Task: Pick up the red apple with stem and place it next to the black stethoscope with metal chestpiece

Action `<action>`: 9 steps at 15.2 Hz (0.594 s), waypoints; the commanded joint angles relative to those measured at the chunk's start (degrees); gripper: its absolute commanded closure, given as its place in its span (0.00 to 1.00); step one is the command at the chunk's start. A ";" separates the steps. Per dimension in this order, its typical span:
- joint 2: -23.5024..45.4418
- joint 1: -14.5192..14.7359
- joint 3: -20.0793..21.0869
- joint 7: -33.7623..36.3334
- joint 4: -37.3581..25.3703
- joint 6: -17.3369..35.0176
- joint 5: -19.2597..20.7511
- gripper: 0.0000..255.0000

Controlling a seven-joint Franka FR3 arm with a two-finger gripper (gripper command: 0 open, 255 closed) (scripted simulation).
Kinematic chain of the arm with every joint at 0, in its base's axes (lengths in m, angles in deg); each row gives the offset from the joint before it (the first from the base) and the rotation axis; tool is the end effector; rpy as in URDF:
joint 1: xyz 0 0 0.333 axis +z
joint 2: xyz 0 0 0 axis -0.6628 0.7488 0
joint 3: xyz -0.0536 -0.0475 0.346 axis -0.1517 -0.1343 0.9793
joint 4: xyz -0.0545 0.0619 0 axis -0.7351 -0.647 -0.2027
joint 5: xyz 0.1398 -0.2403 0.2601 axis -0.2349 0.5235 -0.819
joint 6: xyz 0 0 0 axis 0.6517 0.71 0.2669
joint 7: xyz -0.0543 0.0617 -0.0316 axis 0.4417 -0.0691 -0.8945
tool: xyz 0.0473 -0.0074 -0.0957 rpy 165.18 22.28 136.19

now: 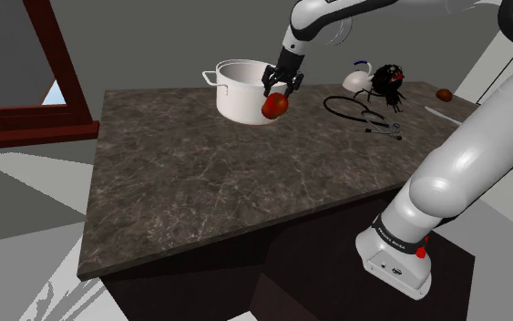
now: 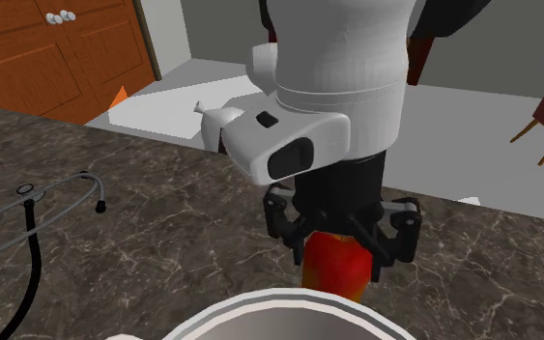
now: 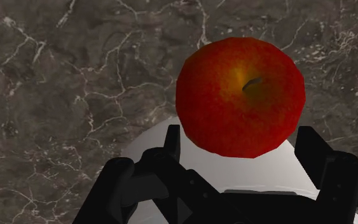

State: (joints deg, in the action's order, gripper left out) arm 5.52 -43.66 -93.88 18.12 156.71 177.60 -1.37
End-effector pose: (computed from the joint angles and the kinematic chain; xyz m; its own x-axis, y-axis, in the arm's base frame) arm 0.5096 -0.0505 0.4999 0.9091 -0.4098 0.0742 -0.3950 -0.9049 -0.1588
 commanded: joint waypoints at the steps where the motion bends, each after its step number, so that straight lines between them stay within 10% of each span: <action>1: -0.41 -0.05 -0.04 0.20 -1.15 -1.56 0.17 1.00; 9: -1.78 -0.14 -0.04 1.12 -5.87 -7.60 0.75 1.00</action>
State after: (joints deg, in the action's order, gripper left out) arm 3.93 -43.79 -93.92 19.13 151.35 170.71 -0.68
